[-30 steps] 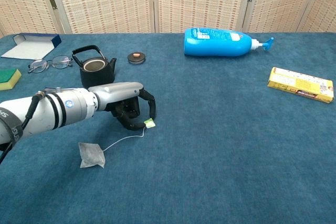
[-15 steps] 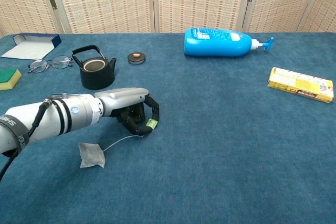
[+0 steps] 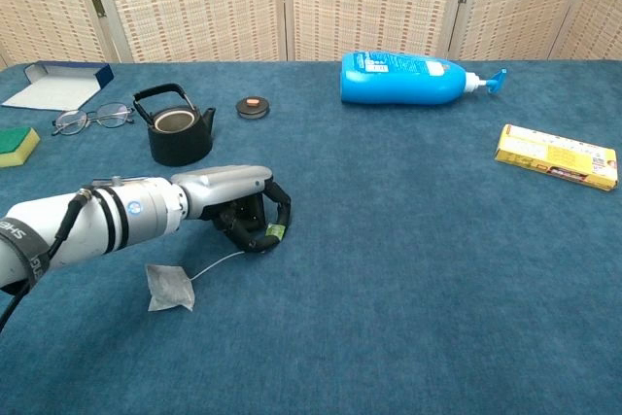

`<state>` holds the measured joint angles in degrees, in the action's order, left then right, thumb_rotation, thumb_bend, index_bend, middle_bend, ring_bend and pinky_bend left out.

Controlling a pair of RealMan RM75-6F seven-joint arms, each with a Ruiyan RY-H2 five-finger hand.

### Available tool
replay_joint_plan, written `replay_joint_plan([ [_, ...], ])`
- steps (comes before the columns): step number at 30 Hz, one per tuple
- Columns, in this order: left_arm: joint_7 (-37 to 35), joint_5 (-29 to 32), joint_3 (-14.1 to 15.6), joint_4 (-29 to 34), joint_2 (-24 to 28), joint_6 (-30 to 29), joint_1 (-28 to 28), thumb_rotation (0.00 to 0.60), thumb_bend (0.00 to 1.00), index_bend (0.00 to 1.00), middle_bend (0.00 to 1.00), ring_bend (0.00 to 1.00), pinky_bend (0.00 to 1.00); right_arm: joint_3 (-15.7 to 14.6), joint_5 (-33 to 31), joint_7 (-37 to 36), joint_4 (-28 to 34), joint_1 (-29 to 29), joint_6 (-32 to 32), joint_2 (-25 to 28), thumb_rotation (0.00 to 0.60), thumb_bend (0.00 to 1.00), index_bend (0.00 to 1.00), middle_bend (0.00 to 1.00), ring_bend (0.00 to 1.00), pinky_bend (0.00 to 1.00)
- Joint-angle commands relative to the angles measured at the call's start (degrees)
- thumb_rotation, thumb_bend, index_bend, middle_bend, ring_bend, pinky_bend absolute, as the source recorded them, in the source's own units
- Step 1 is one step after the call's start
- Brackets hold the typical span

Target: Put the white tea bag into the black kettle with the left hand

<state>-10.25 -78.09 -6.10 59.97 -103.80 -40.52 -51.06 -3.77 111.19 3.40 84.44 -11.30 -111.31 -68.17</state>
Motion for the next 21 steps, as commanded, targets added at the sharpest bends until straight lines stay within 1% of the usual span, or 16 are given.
replay_joint_plan([
  [1,-0.32,-0.36,-0.12,0.24,0.33,-0.71,0.16,0.6,0.56,0.65,1.0,1.0,1.0,0.02,-0.04,0.08,0.08,0.05,0.17,0.01,0.6,0.4,0.0,0.0,0.0,0.0],
  [6,-0.17,-0.93,-0.67,2.05,1.95,-2.63,0.47,0.6,0.56,0.66,1.0,1.0,1.0,0.06,-0.1,0.27,0.28,0.12,0.44,0.03,0.6,0.4,0.0,0.0,0.0,0.0],
  [11,1.49,-0.46,-2.05,6.07,5.09,-4.59,0.77,0.6,0.56,0.66,1.0,1.0,1.0,0.05,-0.03,0.43,0.44,0.16,0.61,0.03,0.6,0.4,0.0,0.0,0.0,0.0],
  [15,3.25,0.68,-4.06,9.87,8.42,-5.92,0.71,0.6,0.56,0.66,1.0,1.0,1.0,0.04,0.01,0.39,0.44,0.13,0.57,0.04,0.6,0.4,0.0,0.0,0.0,0.0],
  [21,7.31,3.28,-8.23,17.14,15.11,-8.28,0.41,0.6,0.56,0.66,1.0,1.0,1.0,0.16,-0.61,-1.0,0.64,0.55,1.09,0.76,0.6,0.4,0.0,0.0,0.0,0.0],
])
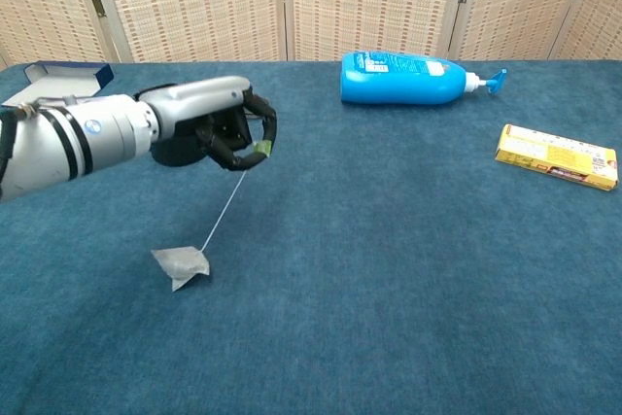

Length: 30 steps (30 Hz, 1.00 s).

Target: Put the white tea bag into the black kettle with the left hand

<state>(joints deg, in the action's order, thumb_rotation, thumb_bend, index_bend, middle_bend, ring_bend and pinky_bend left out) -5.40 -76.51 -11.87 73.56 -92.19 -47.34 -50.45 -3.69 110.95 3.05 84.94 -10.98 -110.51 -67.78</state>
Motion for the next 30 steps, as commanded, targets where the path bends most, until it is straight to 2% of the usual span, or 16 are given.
replay_joint_plan([
  [1,3.18,2.18,-3.1,4.32,4.39,-1.73,-0.33,0.6,0.56,0.66,1.0,1.0,1.0,0.14,-0.54,-0.95,0.2,0.34,0.42,0.52,0.6,0.4,0.0,0.0,0.0,0.0],
  [6,4.7,5.39,-5.91,7.33,8.59,-1.69,-0.82,0.6,0.56,0.66,1.0,1.0,1.0,0.41,-1.7,-2.3,0.64,0.95,1.47,1.35,0.6,0.4,0.0,0.0,0.0,0.0],
  [11,3.9,6.31,-6.83,6.5,11.13,-0.88,-1.4,0.6,0.56,0.66,1.0,1.0,1.0,1.31,-4.72,-4.28,1.8,1.71,3.16,2.48,0.6,0.4,0.0,0.0,0.0,0.0],
  [18,0.52,6.2,-7.23,0.21,11.78,2.68,-3.7,0.6,0.57,0.65,1.0,1.0,1.0,2.4,-7.89,-4.78,3.64,2.54,5.38,3.4,0.6,0.4,0.0,0.0,0.0,0.0],
  [21,-2.94,5.76,-7.57,-4.46,11.58,5.1,-5.24,0.6,0.57,0.64,1.0,1.0,1.0,3.03,-9.17,-4.91,4.45,3.1,6.41,3.67,0.6,0.4,0.0,0.0,0.0,0.0],
  [30,-13.03,0.08,-6.22,-14.66,11.79,7.67,-8.39,0.6,0.57,0.64,1.0,1.0,1.0,4.89,-13.64,-6.25,7.29,7.41,14.27,5.77,0.6,0.4,0.0,0.0,0.0,0.0],
])
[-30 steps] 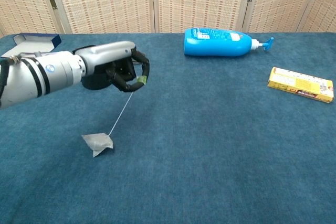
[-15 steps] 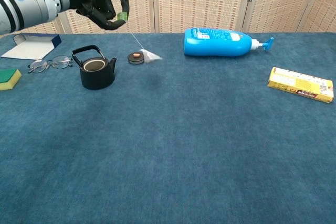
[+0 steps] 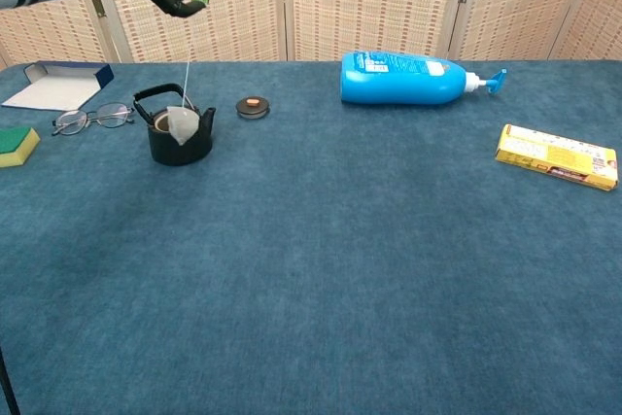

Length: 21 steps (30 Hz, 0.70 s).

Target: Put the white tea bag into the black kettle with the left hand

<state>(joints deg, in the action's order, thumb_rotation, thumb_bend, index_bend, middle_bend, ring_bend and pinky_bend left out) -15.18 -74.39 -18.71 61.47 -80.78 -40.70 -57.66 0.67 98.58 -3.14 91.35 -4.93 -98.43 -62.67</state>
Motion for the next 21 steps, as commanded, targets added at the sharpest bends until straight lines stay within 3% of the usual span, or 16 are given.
replay_joint_plan([
  [1,-5.02,-2.69,1.04,-3.54,0.71,1.6,-1.37,0.6,0.57,0.64,1.0,1.0,1.0,0.61,-1.58,-0.1,1.05,1.8,2.99,0.82,0.6,0.4,0.0,0.0,0.0,0.0],
  [12,-20.28,-8.44,5.3,-14.15,-0.36,2.19,-2.64,0.6,0.57,0.65,1.0,1.0,1.0,2.0,-5.35,2.17,2.53,4.11,7.15,0.75,0.6,0.4,0.0,0.0,0.0,0.0],
  [21,-25.73,-11.34,8.19,-17.51,-1.27,1.08,-3.79,0.6,0.57,0.65,1.0,1.0,1.0,2.02,-6.1,2.51,2.78,3.94,6.73,0.69,0.6,0.4,0.0,0.0,0.0,0.0],
])
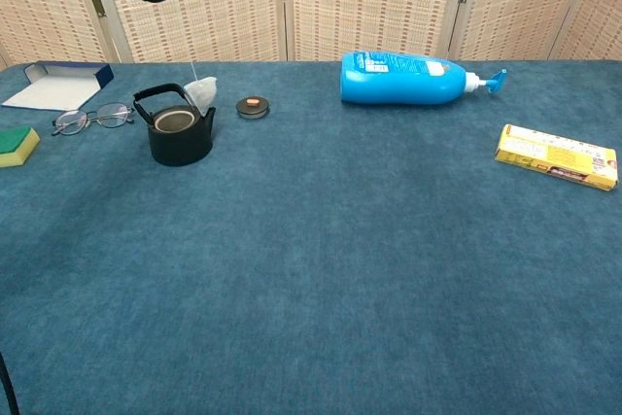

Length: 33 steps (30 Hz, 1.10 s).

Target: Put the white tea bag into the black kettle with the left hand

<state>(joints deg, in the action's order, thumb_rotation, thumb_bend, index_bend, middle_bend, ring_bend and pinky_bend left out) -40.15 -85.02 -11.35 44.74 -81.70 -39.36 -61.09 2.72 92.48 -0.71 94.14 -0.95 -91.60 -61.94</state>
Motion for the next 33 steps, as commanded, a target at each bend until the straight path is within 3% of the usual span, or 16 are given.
replay_joint_plan([
  [1,-1.21,-1.06,1.32,-1.12,-0.53,-0.41,-0.38,0.6,0.57,0.65,1.0,1.0,1.0,-0.05,-0.02,0.18,-0.01,-0.07,-0.17,-0.09,0.6,0.4,0.0,0.0,0.0,0.0],
  [23,-2.72,-0.83,4.41,-0.6,1.35,-2.46,0.95,0.6,0.57,0.66,1.0,1.0,1.0,0.04,-1.25,1.72,0.29,0.47,0.54,-0.63,0.6,0.4,0.0,0.0,0.0,0.0],
  [33,-5.26,-3.51,7.19,3.58,3.34,-8.72,4.46,0.6,0.57,0.68,1.0,1.0,1.0,-0.34,-1.09,2.7,0.36,0.88,1.32,-0.98,0.6,0.4,0.0,0.0,0.0,0.0],
])
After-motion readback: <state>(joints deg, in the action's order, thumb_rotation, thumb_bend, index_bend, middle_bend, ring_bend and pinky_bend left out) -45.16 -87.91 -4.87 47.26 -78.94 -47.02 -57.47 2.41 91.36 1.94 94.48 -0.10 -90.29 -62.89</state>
